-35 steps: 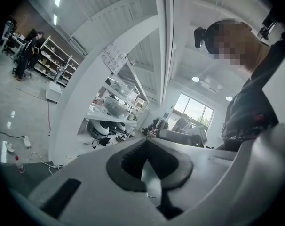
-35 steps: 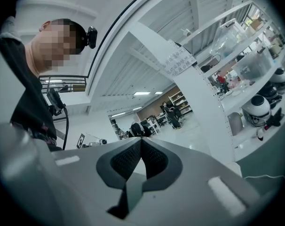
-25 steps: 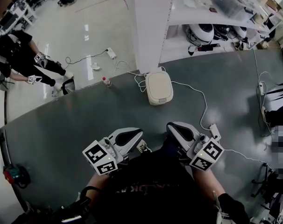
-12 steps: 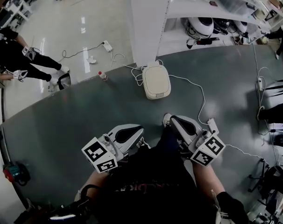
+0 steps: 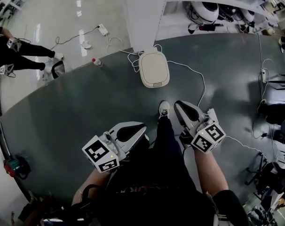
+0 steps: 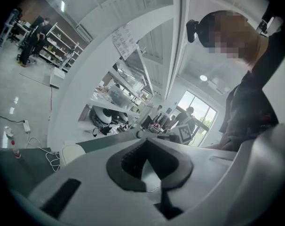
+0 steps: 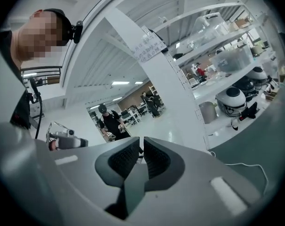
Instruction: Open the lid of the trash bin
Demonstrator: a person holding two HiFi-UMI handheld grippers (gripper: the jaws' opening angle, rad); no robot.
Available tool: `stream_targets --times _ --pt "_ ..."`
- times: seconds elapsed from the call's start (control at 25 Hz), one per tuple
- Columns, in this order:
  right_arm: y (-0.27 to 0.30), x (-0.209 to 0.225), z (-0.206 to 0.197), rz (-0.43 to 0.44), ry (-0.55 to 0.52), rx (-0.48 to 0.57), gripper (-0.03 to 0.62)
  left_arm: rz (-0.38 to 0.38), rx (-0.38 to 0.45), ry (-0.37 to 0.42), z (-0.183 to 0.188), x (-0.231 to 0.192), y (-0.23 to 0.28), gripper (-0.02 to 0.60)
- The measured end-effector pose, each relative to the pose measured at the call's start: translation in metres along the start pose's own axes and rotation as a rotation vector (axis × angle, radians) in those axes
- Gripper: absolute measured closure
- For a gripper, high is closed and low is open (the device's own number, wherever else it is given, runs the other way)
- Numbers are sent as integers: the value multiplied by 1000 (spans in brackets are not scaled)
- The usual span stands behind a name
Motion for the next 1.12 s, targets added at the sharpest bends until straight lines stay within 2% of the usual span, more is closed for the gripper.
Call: stream_targets --times 0.24,0.36,0.48,0.64,0.84,0.96,1.12 --pt "29 80 -49 -26 86 -119 519 34 -37 -50 -18 -19 41 578" --pt "40 126 -82 -76 168 -184 490 63 -56 -39 -26 -27 59 579" --pt "51 166 -120 -128 262 -244 488 108 -83 -41 -38 -36 71 578" --pt "71 210 -173 -183 333 -321 482 137 -105 -51 -52 -55 82 578" --pt "89 263 -244 -295 428 -407 474 165 -106 -69 -73 -77 93 578" --pt "96 293 -276 -377 499 -422 464 179 -132 -80 -91 -86 97 578" --pt "98 325 -318 -465 538 -476 453 202 -149 -116 -114 -95 101 578"
Point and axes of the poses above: the fingertips, and each gripper's own axes: y forward along the fingers, x to its right, z out of its top, the point moved 1 cm from there along -y, backward along the fingers, and after that the axes turned 9 degrees about x, right-handed, at the moved point
